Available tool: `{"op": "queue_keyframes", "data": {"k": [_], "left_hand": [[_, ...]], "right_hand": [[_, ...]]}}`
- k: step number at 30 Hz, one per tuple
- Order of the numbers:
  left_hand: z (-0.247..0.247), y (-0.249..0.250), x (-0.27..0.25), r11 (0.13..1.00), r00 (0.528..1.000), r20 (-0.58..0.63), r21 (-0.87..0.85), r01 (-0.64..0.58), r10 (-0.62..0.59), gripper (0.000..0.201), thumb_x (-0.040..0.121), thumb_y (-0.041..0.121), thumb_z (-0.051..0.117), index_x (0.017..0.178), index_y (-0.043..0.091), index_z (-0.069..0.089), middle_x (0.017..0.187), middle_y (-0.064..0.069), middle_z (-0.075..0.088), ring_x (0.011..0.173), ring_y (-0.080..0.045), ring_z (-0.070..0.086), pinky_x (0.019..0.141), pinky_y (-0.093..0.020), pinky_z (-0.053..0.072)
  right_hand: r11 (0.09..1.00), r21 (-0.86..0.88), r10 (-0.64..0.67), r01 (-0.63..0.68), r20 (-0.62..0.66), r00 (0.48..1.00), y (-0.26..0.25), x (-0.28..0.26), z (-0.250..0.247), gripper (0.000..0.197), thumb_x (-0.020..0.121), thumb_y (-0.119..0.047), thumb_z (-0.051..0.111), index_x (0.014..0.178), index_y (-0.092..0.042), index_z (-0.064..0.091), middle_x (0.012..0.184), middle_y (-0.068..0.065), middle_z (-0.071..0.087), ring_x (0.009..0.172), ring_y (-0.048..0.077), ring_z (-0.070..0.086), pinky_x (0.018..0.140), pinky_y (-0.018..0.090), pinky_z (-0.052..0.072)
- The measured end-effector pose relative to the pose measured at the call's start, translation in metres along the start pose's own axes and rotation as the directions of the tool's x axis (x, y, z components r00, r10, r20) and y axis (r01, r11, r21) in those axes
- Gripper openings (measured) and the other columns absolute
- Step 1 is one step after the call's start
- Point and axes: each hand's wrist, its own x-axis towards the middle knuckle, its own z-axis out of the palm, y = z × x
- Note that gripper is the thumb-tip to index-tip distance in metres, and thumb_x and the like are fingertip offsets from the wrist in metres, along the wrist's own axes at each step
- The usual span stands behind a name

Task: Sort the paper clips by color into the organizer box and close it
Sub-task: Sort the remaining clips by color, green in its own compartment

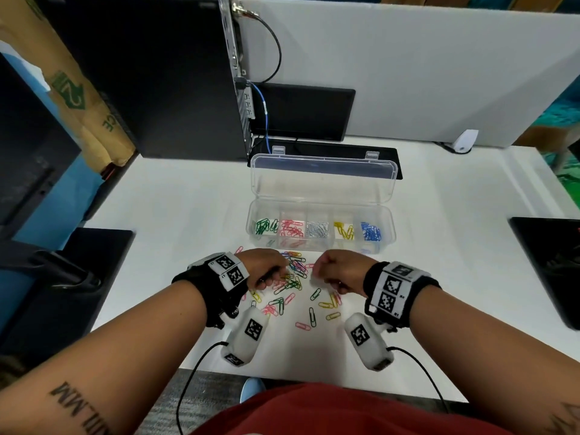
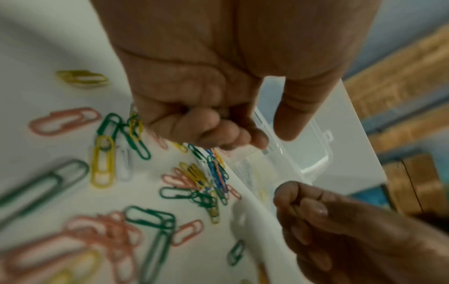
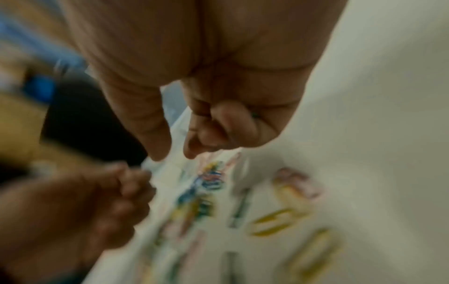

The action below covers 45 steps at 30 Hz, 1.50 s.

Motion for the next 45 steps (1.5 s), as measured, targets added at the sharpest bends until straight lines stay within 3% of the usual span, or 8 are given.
{"op": "queue_keyframes", "data": {"k": [4,10,16,24,31,39,43,45], "left_hand": [[0.001,-0.002,-0.003,0.744,0.959,-0.058,0.644,-0.177,0.278,0.010,0.086,0.031,0.062,0.091,0.022,0.059,0.084,0.007,0.052,0.077,-0.010,0.048,0.061,-0.019,0.037],[0.011,0.000,0.001,0.450,0.926,0.039,0.866,-0.218,0.375,0.030,0.087,0.024,0.057,0.116,0.031,0.060,0.126,0.007,0.058,0.114,-0.017,0.055,0.095,-0.026,0.043],[0.026,0.008,0.012,0.334,0.935,0.107,0.915,-0.225,0.338,0.009,0.083,0.023,0.057,0.092,0.026,0.060,0.098,0.004,0.062,0.092,-0.019,0.057,0.075,-0.027,0.045],[0.022,0.003,0.016,0.430,0.932,0.077,0.871,-0.236,0.354,0.014,0.081,0.018,0.058,0.073,0.026,0.050,0.084,0.006,0.055,0.081,-0.018,0.053,0.073,-0.028,0.045],[-0.001,0.002,0.012,0.738,0.941,-0.017,0.626,-0.253,0.338,0.024,0.076,0.023,0.075,0.067,0.025,0.053,0.080,0.007,0.062,0.074,-0.008,0.055,0.061,-0.018,0.041],[-0.020,-0.007,0.004,0.965,0.986,-0.033,0.213,-0.151,0.162,0.025,0.090,-0.001,0.050,0.084,0.021,0.061,0.075,-0.003,0.058,0.057,-0.008,0.052,0.056,-0.017,0.042],[-0.020,-0.011,-0.002,0.999,0.999,-0.028,-0.017,-0.040,0.039,0.034,0.091,-0.007,0.038,0.071,0.009,0.059,0.072,-0.008,0.052,0.032,-0.002,0.044,0.037,-0.012,0.032],[-0.021,-0.013,-0.005,1.000,0.999,-0.038,-0.025,-0.019,0.018,0.031,0.091,-0.003,0.042,0.069,0.011,0.058,0.068,-0.006,0.051,0.033,-0.002,0.044,0.035,-0.012,0.032]], "right_hand": [[0.886,-0.463,-0.041,0.021,-0.032,0.999,0.009,0.003,-0.002,0.013,0.081,-0.017,0.068,0.091,-0.022,0.062,0.066,-0.008,0.058,0.061,0.007,0.051,0.052,0.018,0.037],[0.698,-0.715,-0.059,0.028,-0.018,0.998,0.007,0.008,0.014,0.022,0.082,-0.017,0.064,0.101,-0.029,0.061,0.069,-0.014,0.046,0.079,0.015,0.051,0.062,0.021,0.041],[0.589,-0.808,-0.042,0.019,-0.007,0.999,0.013,0.015,0.015,0.011,0.083,-0.020,0.061,0.084,-0.027,0.053,0.089,-0.005,0.053,0.085,0.016,0.051,0.075,0.028,0.045],[0.614,-0.788,-0.026,0.031,0.020,0.999,0.010,0.016,0.015,0.030,0.081,-0.019,0.064,0.060,-0.023,0.044,0.088,0.001,0.057,0.083,0.016,0.052,0.073,0.025,0.042],[0.957,-0.291,-0.031,0.015,-0.050,0.998,0.010,0.011,-0.003,0.020,0.084,-0.004,0.055,0.076,-0.022,0.052,0.073,0.003,0.060,0.065,0.018,0.057,0.058,0.026,0.047],[0.992,0.038,0.117,-0.119,0.061,0.991,0.005,0.013,0.009,0.035,0.084,0.011,0.032,0.063,-0.004,0.055,0.082,0.018,0.055,0.063,0.024,0.053,0.062,0.031,0.048],[0.964,-0.261,0.090,-0.052,0.137,0.986,0.003,0.012,0.018,0.021,0.084,0.000,0.045,0.072,-0.011,0.058,0.076,0.010,0.058,0.066,0.022,0.054,0.062,0.029,0.046],[0.818,-0.569,0.024,0.088,0.186,0.982,0.001,0.006,0.023,0.012,0.083,-0.010,0.055,0.085,-0.020,0.062,0.071,-0.004,0.055,0.069,0.016,0.053,0.064,0.025,0.044]]}}
